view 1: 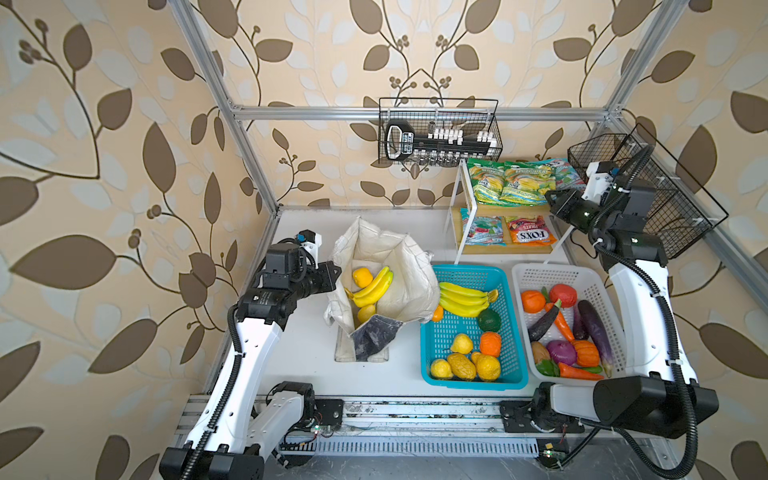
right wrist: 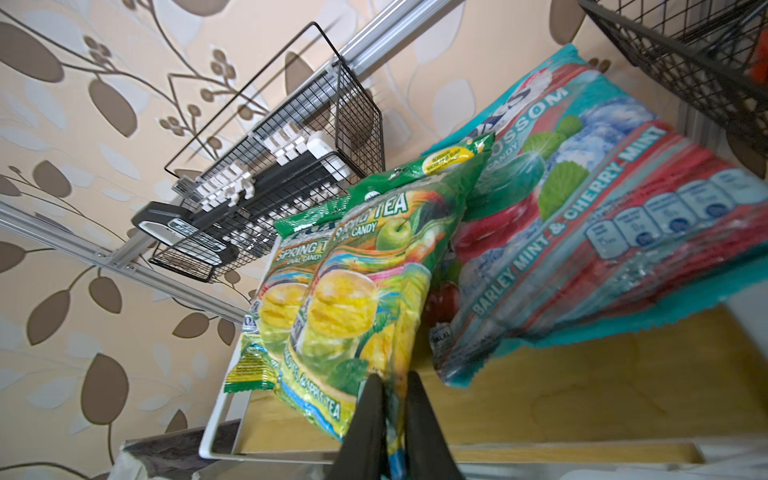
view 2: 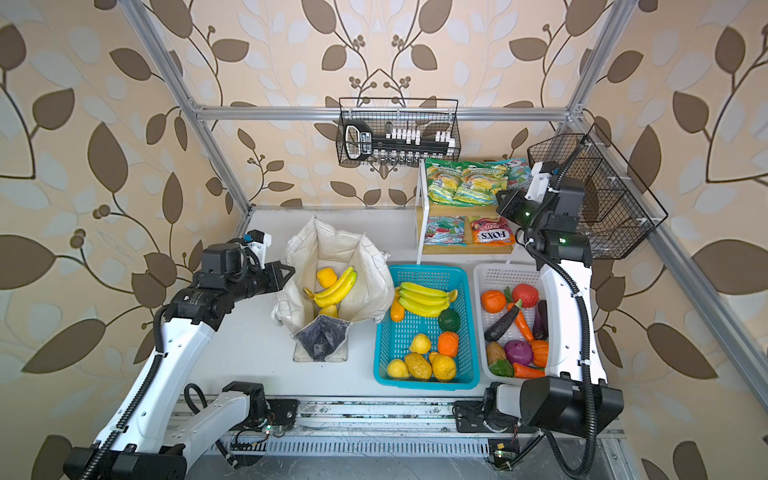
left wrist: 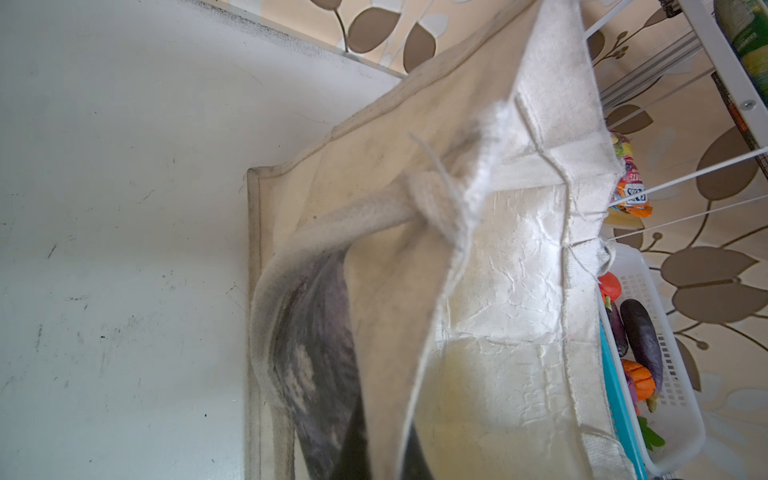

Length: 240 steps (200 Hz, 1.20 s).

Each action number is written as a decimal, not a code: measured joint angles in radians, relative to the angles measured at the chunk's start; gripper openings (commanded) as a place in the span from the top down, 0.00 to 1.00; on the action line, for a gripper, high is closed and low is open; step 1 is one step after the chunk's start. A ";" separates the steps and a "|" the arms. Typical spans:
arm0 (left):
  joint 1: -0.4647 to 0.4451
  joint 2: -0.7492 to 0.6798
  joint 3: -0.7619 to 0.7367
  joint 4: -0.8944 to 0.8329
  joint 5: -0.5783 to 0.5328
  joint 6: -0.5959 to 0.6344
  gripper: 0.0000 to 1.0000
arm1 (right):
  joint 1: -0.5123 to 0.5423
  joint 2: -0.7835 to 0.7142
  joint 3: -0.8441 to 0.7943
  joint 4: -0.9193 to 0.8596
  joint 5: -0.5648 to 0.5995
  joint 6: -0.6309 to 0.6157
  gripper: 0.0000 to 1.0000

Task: Place the food into the grocery bag and tie it
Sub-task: 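Grasp the green Spring Tea candy bag with the right gripper, then pull the candy bag off the shelf and carry it over the tote bag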

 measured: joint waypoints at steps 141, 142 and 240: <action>0.000 0.000 0.000 -0.001 -0.023 0.000 1.00 | 0.125 0.126 0.382 0.000 -0.080 0.034 1.00; 0.000 0.000 0.000 -0.001 -0.023 0.000 1.00 | 0.127 0.126 0.383 0.000 -0.080 0.034 1.00; 0.000 0.000 0.000 -0.002 -0.023 0.001 1.00 | 0.796 0.071 0.420 -0.034 0.157 -0.045 1.00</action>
